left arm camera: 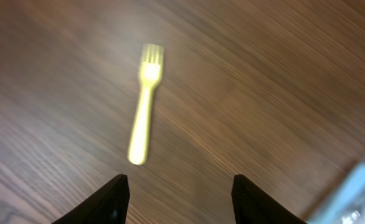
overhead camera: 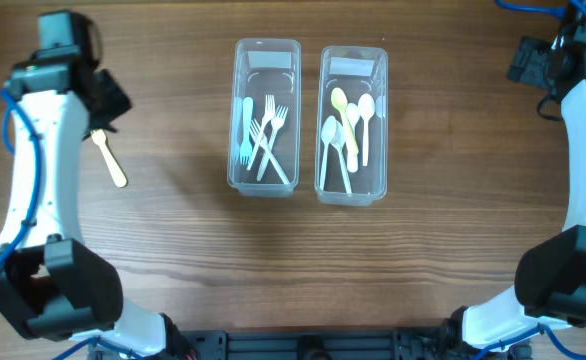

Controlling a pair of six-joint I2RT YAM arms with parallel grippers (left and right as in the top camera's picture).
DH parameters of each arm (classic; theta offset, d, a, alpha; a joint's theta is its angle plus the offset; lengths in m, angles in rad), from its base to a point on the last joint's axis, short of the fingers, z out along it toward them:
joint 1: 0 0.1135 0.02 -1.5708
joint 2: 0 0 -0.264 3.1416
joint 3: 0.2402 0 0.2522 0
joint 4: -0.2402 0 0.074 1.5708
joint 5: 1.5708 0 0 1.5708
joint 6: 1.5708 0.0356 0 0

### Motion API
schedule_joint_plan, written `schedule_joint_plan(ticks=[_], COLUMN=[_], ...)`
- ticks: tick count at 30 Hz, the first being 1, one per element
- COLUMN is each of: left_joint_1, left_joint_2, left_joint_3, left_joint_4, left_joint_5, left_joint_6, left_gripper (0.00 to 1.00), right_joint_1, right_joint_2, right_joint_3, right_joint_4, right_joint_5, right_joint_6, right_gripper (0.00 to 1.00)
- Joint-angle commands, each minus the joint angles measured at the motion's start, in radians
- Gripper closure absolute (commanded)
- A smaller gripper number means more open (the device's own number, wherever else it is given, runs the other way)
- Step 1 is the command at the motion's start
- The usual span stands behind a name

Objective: Pack container
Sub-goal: 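Move the left gripper to the yellow fork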

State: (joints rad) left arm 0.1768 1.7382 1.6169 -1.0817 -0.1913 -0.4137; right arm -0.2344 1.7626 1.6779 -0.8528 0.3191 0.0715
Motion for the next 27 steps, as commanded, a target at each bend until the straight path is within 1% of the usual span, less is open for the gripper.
schedule_joint_plan(ticks=[1, 2, 3, 4, 5, 11, 13, 15, 16, 25, 27], left_joint_1=[0.087, 0.106, 0.129, 0.142, 0.144, 0.145, 0.145, 0.145, 0.145, 0.146, 0.146], left_joint_2=[0.028, 0.032, 0.035, 0.043, 0.049, 0.095, 0.112, 0.134, 0.146, 0.224, 0.243], left_joint_3=[-0.008, -0.02, -0.048, -0.085, -0.104, -0.196, -0.211, -0.213, -0.213, -0.213, -0.213], left_joint_4=[0.0, 0.008, 0.031, 0.062, 0.082, 0.193, 0.217, 0.234, 0.246, 0.325, 0.335], left_joint_5=[-0.019, -0.017, -0.007, -0.008, -0.008, -0.008, -0.008, -0.008, -0.008, -0.007, 0.01], left_joint_6=[-0.02, -0.021, -0.02, -0.02, -0.02, -0.02, -0.02, -0.02, -0.017, -0.008, 0.013], left_gripper=[0.48, 0.49, 0.54, 0.63, 0.66, 0.74, 0.71, 0.64, 0.63, 0.62, 0.64], right_joint_1=[0.005, 0.005, 0.005, 0.005, 0.005, 0.005, 0.005, 0.005, 0.005, 0.005, 0.005], right_joint_2=[0.008, 0.008, 0.008, 0.008, 0.008, 0.008, 0.008, 0.008, 0.008, 0.008, 0.008], right_joint_3=[0.008, 0.008, 0.008, 0.008, 0.008, 0.008, 0.008, 0.008, 0.008, 0.008, 0.008], right_joint_4=[0.0, 0.0, 0.0, 0.0, 0.0, 0.0, 0.0, 0.0, 0.0, 0.0, 0.0], right_joint_5=[0.017, 0.017, 0.017, 0.017, 0.017, 0.017, 0.017, 0.017, 0.017, 0.017, 0.017], right_joint_6=[0.007, 0.007, 0.007, 0.007, 0.007, 0.007, 0.007, 0.008, 0.007, 0.008, 0.007], right_gripper=[0.0, 0.0, 0.0, 0.0, 0.0, 0.0, 0.0, 0.0, 0.0, 0.0, 0.0])
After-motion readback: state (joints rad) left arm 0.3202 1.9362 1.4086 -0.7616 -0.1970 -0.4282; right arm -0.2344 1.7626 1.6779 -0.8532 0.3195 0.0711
